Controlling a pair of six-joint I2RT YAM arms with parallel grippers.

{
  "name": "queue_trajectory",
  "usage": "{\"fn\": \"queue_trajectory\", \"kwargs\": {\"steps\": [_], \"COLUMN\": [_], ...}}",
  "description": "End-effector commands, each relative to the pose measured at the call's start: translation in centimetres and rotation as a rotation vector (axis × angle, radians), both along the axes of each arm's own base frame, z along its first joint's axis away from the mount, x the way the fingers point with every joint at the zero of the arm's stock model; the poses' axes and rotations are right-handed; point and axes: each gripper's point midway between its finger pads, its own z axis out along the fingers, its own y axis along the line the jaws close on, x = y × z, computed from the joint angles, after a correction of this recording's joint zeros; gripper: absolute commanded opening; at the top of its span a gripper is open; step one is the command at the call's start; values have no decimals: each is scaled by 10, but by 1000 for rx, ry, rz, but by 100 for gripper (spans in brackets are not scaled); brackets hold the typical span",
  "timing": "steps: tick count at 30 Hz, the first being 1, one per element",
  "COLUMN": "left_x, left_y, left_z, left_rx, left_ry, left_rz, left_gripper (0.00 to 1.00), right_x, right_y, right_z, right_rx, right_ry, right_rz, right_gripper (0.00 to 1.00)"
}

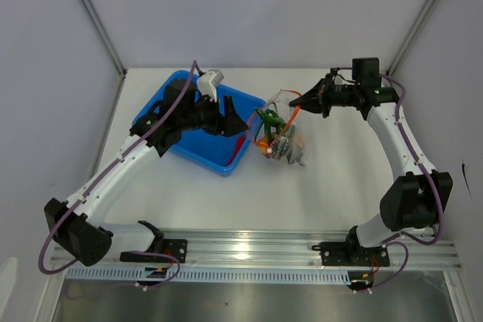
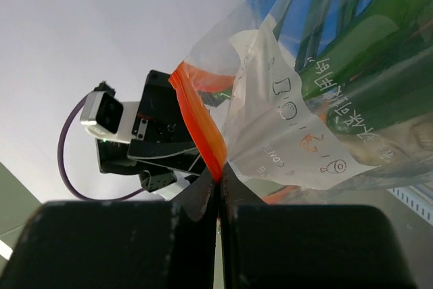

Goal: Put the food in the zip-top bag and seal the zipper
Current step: Adjust the zipper food storage bag at the center of the board.

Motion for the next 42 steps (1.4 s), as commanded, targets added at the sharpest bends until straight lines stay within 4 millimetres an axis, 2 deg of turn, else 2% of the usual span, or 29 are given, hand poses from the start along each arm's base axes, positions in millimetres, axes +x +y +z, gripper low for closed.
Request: {"fn": "queue_trajectory", "kwargs": {"steps": [1, 3, 4, 6, 7, 9, 13, 17, 21, 23, 24, 25, 27, 28, 30, 31, 32, 33, 35, 36, 37, 39, 42], "left_x": [-2, -1, 1, 3, 12, 13, 21, 24, 21, 22, 23, 26, 28, 26, 25, 13, 9, -5, -15, -17, -8, -2, 1], "left_y": [-4, -12, -18, -25, -27, -27, -35, -46, -53, -58, -61, -65, -70, -77, -88, -96, -102, -107, -117, -118, -116, -108, -101], "left_z": [-23, -23, -15, -23, -21, -30, -33, -31, -43, -44, -40, -34, -25, 1, 35, 52, 74, 86, 88, 79, 64, 20, -22], "left_rx": [51, 35, 16, 34, 50, 92, 92, 76, 101, 97, 89, 77, 66, 17, -79, -139, -205, -255, -316, -309, -267, -149, -53], "left_ry": [156, 189, 183, 217, 211, 243, 257, 262, 288, 285, 275, 260, 232, 193, 106, 88, 38, 39, 56, 98, 131, 247, 318], "left_rz": [41, 30, 15, 16, 43, 51, 49, 31, 15, 2, -10, -23, -54, -99, -161, -244, -287, -376, -446, -445, -376, -294, -282], "left_gripper": [76, 73, 72, 69, 68, 67, 64, 57, 50, 40, 34, 16, 1, 1, 1, 1, 1, 0, 1, 1, 0, 0, 1], "right_x": [6, 7, 7, 7, 6, 5, 2, 1, 2, 3, 3, 4, 4, 5, 8, 6, 10, 6, 12, 10, 11, 13, 11], "right_y": [0, 0, 0, 1, 2, 3, 3, 4, 4, 5, 5, 4, 2, -2, -9, -13, -19, -22, -33, -38, -42, -50, -55], "right_z": [23, 26, 27, 27, 27, 27, 26, 25, 27, 29, 30, 29, 25, 21, 10, 1, 4, 4, 9, 22, 24, 25, 18], "right_rx": [8, 5, 4, 0, 0, -1, -4, -8, 0, 6, 9, 9, 3, -7, -58, -83, -123, -147, -225, -261, -282, -314, -326], "right_ry": [-82, -91, -91, -93, -96, -98, -98, -98, -100, -102, -104, -102, -99, -86, -103, -68, -121, -107, -163, -219, -235, -251, -233], "right_rz": [-6, -8, -7, -6, -3, 0, 7, 10, 13, 10, 12, 9, 11, 3, -7, -11, -17, -16, -50, -49, -57, -75, -84], "right_gripper": [0, 0, 0, 0, 0, 0, 0, 0, 0, 0, 0, 0, 0, 0, 0, 0, 0, 0, 0, 0, 0, 0, 0]}}
